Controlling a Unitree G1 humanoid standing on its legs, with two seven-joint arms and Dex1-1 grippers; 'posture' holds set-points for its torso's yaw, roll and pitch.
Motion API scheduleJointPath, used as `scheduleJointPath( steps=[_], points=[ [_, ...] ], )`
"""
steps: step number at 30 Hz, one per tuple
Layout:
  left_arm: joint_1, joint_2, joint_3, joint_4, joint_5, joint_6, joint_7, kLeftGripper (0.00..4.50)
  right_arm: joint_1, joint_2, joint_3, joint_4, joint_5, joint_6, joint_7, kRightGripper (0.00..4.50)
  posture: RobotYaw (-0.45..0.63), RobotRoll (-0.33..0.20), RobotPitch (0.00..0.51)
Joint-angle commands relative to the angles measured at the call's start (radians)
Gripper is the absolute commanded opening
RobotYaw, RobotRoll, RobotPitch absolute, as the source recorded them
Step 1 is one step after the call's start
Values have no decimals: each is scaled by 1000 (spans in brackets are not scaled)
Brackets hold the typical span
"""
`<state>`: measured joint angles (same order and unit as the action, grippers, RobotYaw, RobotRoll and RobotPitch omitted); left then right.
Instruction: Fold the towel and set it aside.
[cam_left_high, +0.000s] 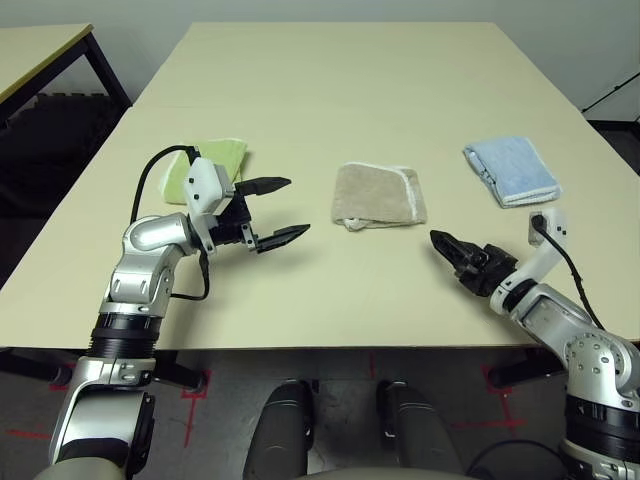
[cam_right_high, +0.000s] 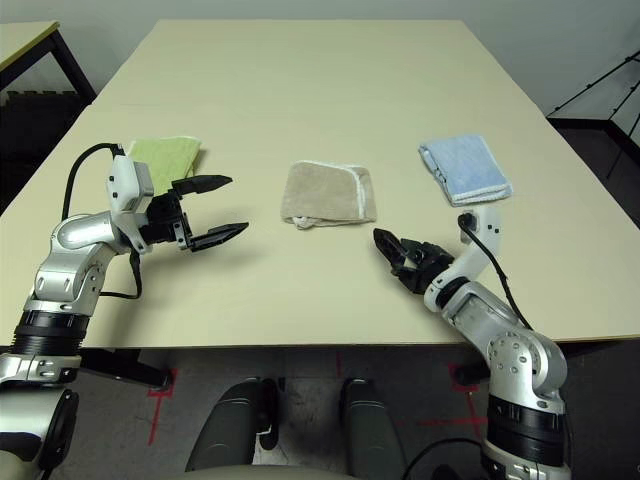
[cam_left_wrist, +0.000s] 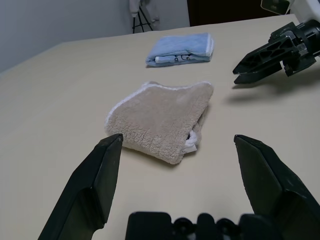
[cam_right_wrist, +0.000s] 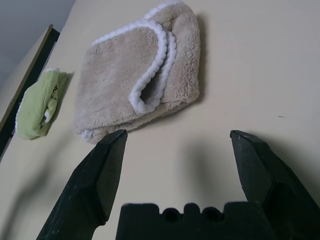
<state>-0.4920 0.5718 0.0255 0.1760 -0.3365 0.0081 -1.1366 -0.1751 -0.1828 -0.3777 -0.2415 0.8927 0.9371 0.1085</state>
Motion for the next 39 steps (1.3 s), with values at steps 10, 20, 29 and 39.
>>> scheduleJointPath(
  steps=[10,20,29,39],
  points=[
    [-70,14,12,80,5,23,15,4500,-49,5,-39,46,74,45,-98,4469,83,0,146],
    [-68,10,7,67,5,40,26,4500,-130,31,-38,123,83,47,-158,4469,93,0,150],
    [-51,2,-2,50,10,40,40,4500,-283,58,-23,241,51,39,-214,4469,120,0,151],
    [-31,4,1,27,8,43,67,4500,-346,58,-14,315,11,90,-252,4469,147,0,154]
  ],
)
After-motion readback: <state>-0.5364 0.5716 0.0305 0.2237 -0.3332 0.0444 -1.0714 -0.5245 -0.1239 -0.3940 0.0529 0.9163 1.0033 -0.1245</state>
